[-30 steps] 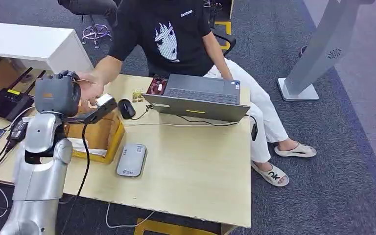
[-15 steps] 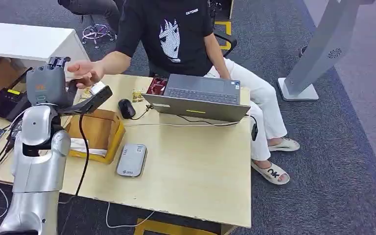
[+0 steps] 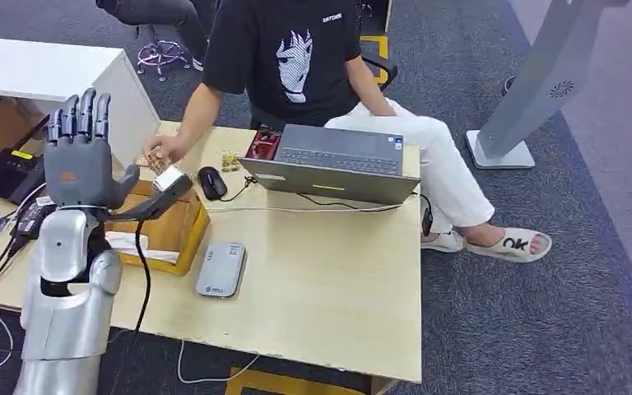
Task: Pass the card to the sensor for recognition and then transmit it.
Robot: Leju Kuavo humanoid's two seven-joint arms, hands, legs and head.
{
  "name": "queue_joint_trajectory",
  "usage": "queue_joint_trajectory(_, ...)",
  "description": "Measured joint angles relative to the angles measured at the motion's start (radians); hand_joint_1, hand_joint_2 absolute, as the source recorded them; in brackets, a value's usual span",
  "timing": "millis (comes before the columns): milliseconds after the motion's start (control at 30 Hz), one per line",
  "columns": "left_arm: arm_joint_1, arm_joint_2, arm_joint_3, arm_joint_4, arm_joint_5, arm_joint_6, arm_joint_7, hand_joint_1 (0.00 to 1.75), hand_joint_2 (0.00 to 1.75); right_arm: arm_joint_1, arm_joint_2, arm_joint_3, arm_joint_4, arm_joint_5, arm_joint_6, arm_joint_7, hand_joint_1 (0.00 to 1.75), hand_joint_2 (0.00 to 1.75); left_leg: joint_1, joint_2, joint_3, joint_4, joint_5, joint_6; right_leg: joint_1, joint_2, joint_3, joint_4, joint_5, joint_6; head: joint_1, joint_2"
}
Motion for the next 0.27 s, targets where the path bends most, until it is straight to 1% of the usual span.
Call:
queue_joint_trajectory(67, 0.072, -0.022, 0.0, -0.073, 0.011, 0.027, -0.043, 0.0, 1.75, 0.0, 0.0, -0.008, 0.0, -0.007, -0.003, 0.0, 0.0, 1.75, 0.0, 0.0, 0.0, 0.0, 0.0, 0.0, 0.0, 0.0, 0.0, 0.0, 0.0, 0.0, 0.0, 0.0)
queue_joint_trajectory(167, 0.181, -0.046, 0.0, -0.177, 0.043, 0.061, -0.077, 0.0, 1.75, 0.0, 0.0, -0.021, 0.0, -0.018, -0.013, 0.005, 0.0, 1.75, 0.0, 0.001, -0.001, 0.0, -0.002, 0.0, 0.0, 0.001, 0.0, -0.001, 0.0, 0.0, -0.001, 0.0)
queue_joint_trajectory(267, 0.302, -0.075, 0.004, -0.311, 0.152, 0.119, -0.126, 0.0, 1.75, 0.002, 0.002, -0.035, 0.0, -0.028, -0.021, 0.006, 0.0, 1.75, 0.0, 0.001, -0.001, 0.0, -0.002, 0.0, 0.0, 0.001, 0.0, -0.001, -0.001, 0.001, 0.0, 0.0)
